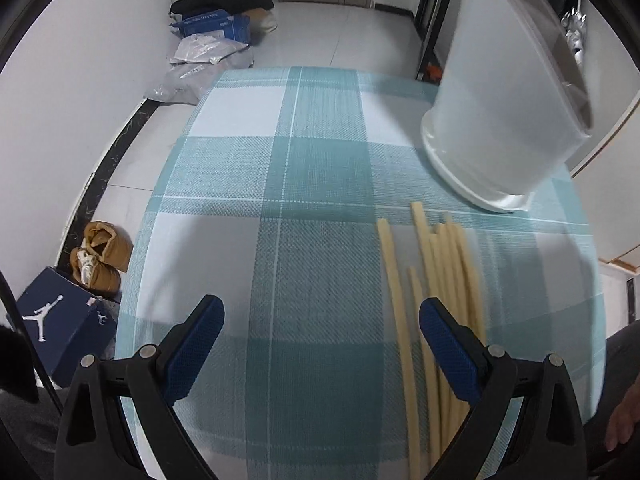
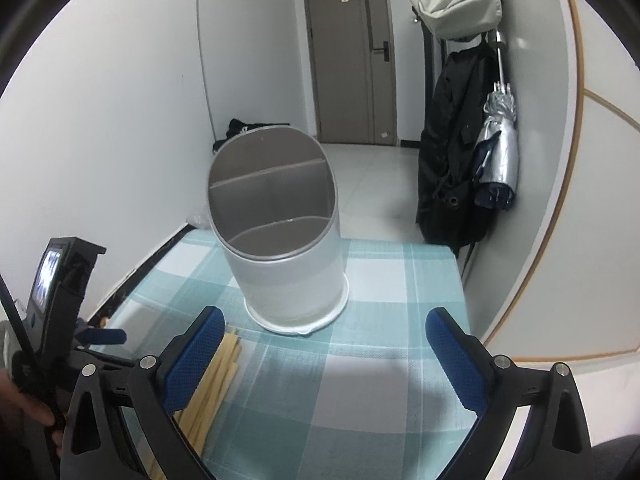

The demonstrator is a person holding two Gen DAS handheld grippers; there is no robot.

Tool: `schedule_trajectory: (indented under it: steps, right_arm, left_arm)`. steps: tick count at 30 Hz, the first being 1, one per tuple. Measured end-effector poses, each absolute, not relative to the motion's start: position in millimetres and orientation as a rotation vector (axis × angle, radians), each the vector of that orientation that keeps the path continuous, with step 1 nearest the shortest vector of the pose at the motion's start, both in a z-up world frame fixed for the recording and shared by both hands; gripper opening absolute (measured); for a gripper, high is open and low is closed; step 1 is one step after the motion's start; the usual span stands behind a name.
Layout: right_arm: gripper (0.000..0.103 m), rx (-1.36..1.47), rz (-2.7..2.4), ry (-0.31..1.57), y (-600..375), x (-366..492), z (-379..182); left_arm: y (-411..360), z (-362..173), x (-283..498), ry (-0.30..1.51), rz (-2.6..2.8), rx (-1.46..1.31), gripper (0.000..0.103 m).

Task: Organize utensils
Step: 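Lower the left tool onto the wooden chopsticks and close on one, then close the right tool on chopsticks while the left tool holds its chopstick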

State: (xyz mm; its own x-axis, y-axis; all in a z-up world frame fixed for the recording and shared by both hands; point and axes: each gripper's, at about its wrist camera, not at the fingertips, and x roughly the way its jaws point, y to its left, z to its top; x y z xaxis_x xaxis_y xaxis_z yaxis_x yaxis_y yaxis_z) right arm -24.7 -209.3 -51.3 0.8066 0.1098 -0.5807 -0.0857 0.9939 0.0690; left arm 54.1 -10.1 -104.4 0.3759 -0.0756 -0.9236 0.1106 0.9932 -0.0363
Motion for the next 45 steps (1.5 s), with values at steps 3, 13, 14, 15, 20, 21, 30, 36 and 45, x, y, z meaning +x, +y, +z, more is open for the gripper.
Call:
schedule_trajectory:
  steps: [3,13,14,15,20,21,30,36,45]
  right_arm:
    - [0.099,0.057,0.111,0.642,-214.3,-19.7,-54.8]
    - [0.097,0.130,0.145,0.686,-227.5,-9.4,-60.8]
    - [0.095,0.139,0.150,0.690,-228.5,-8.4,-60.6]
    - [0.093,0.148,0.156,0.695,-228.9,-7.7,-60.7]
    - [0.083,0.185,0.206,0.750,-228.7,-3.5,-65.6]
    - [0.079,0.186,0.220,0.765,-227.6,-3.3,-67.8]
    - [0.041,0.254,0.280,0.916,-223.3,0.2,-94.0]
    - [0.037,0.291,0.316,1.009,-198.4,8.4,-100.8]
    - [0.023,0.249,0.269,1.082,-145.4,42.3,-124.4]
  left_arm:
    - [-11.5,-103.9,60.6,1.179,-0.108,0.043,0.095]
    - [-27.1,-106.4,83.7,1.244,-0.106,0.047,0.069]
    - [-27.3,-106.3,85.1,1.250,-0.104,0.048,0.059]
    - [-30.0,-105.1,85.3,1.254,-0.095,0.059,0.054]
    - [-36.1,-102.2,84.9,1.282,-0.136,0.045,0.007]
    - [-34.6,-102.0,85.8,1.286,-0.139,0.028,0.006]
    - [-12.7,-85.2,76.8,1.221,-0.171,-0.143,0.004]
    - [2.5,-60.2,66.0,1.112,-0.251,-0.244,0.003]
    - [29.4,-47.4,68.3,1.045,-0.323,-0.381,0.003]
